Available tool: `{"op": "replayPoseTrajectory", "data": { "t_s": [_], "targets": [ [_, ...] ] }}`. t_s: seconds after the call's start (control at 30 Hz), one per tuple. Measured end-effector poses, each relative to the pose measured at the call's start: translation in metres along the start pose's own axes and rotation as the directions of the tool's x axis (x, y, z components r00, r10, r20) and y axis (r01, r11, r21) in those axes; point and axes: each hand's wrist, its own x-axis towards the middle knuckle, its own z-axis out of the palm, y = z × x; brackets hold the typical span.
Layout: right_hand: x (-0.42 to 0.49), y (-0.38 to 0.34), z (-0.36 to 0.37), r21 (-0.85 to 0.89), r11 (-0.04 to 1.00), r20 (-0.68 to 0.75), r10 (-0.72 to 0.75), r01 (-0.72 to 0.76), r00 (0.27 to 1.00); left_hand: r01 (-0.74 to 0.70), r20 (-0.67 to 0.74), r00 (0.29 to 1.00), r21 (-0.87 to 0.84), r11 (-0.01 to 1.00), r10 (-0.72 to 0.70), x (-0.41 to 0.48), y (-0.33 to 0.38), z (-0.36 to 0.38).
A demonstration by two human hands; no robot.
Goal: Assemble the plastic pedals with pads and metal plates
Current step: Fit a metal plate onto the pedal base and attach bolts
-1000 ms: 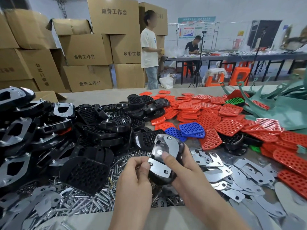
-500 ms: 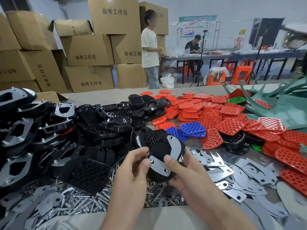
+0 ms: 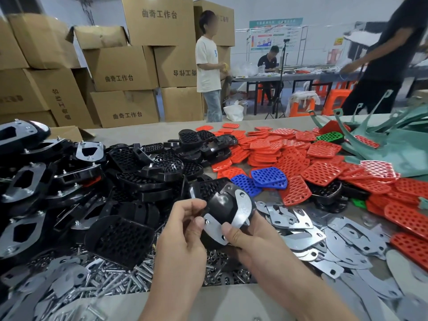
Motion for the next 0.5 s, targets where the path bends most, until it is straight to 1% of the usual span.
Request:
{"op": "replayPoseTrajectory", "data": {
  "t_s": [0.1,0.3,0.4,0.5],
  "targets": [
    [-0.001,0.000,0.001,-0.032,0.999,-0.047,-0.024,0.022,0.999,0.044,0.048,0.998,-0.016,0.999,-0.044,0.000,0.000,-0.001],
    [-0.003,0.000,0.002,-0.080,0.996,-0.085,-0.053,0.047,0.995,0.102,0.148,0.985,-0.074,0.992,-0.090,0.002,0.002,-0.008],
    [-0.005,-0.002,0.005,-0.159,0.984,-0.090,-0.089,0.074,0.992,0.127,0.170,0.979,-0.079,0.989,-0.112,0.003,0.001,-0.012],
    [-0.006,-0.005,0.007,-0.273,0.956,-0.096,-0.134,0.103,0.986,0.134,0.150,0.981,-0.068,0.989,-0.123,0.003,0.001,-0.012]
  ]
}}
